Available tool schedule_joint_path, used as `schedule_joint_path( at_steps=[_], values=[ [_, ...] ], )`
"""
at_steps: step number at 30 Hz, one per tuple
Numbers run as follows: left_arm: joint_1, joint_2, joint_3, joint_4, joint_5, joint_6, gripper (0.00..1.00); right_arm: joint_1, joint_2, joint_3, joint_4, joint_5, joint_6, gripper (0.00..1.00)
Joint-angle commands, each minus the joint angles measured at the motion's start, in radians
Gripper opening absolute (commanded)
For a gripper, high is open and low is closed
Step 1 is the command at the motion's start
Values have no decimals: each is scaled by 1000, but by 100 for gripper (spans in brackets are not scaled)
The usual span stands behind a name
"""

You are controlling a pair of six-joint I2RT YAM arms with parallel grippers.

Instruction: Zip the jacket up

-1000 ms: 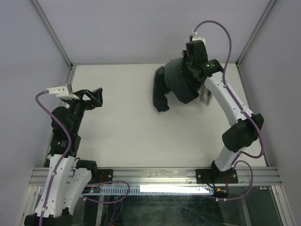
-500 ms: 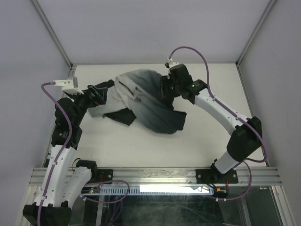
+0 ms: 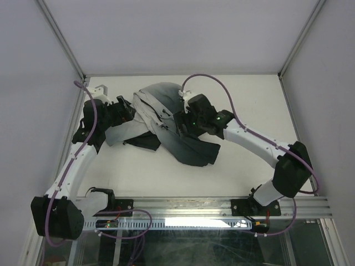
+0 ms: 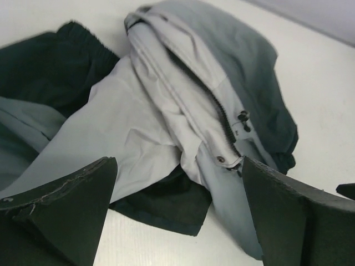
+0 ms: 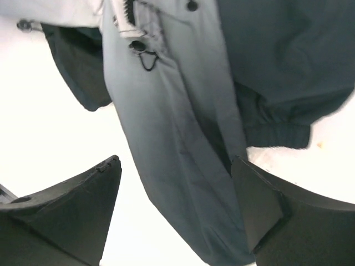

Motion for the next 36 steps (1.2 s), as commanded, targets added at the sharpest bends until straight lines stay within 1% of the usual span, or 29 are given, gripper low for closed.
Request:
schedule_joint_path(
  at_steps=[1, 4, 7, 10, 12, 13, 14, 15, 17, 18, 19, 20, 23, 25, 28, 30, 33, 36],
  values=[
    [-6, 97, 81, -70, -19, -18, 99, 67, 111, -11, 106, -2, -58, 83],
    [-6, 143, 90, -101, -66, 15, 99, 110, 194, 13, 167, -2, -69, 84],
    [-4, 178, 90, -110, -115, 42, 99, 148, 297, 76, 156, 37, -94, 84],
    [-1, 217, 96, -114, -140, 54, 99, 162, 368, 77, 137, 117, -98, 84],
    [1, 239, 107, -126, -147, 53, 99, 160, 382, 50, 136, 217, -98, 83],
    [3, 245, 110, -130, -146, 53, 99, 153, 380, 36, 136, 274, -101, 78],
    [3, 248, 113, -132, -145, 53, 99, 137, 372, 25, 130, 314, -102, 71],
    [4, 245, 114, -134, -144, 52, 99, 116, 358, 24, 122, 338, -100, 60],
    [5, 233, 112, -134, -143, 57, 99, 58, 307, 31, 109, 357, -99, 32],
    [5, 224, 111, -134, -142, 60, 99, 17, 276, 43, 103, 363, -107, 15],
    [5, 218, 111, -134, -140, 65, 99, -8, 244, 59, 97, 372, -118, 5],
    [4, 214, 111, -134, -137, 71, 99, -34, 212, 83, 93, 375, -135, 0],
    [6, 212, 115, -134, -116, 84, 99, -99, 115, 166, 87, 348, -179, 0],
    [6, 225, 127, -130, -84, 90, 99, -127, 72, 223, 88, 303, -202, 0],
    [7, 253, 142, -104, -17, 90, 99, -138, 24, 286, 98, 244, -244, 0],
    [6, 278, 150, -74, 38, 87, 99, -140, -3, 310, 113, 236, -257, 0],
    [6, 329, 162, -18, 96, 82, 99, -158, -45, 312, 170, 208, -242, 0],
    [6, 407, 187, 44, 174, 58, 99, -204, -67, 321, 229, 130, -169, 0]
  ],
)
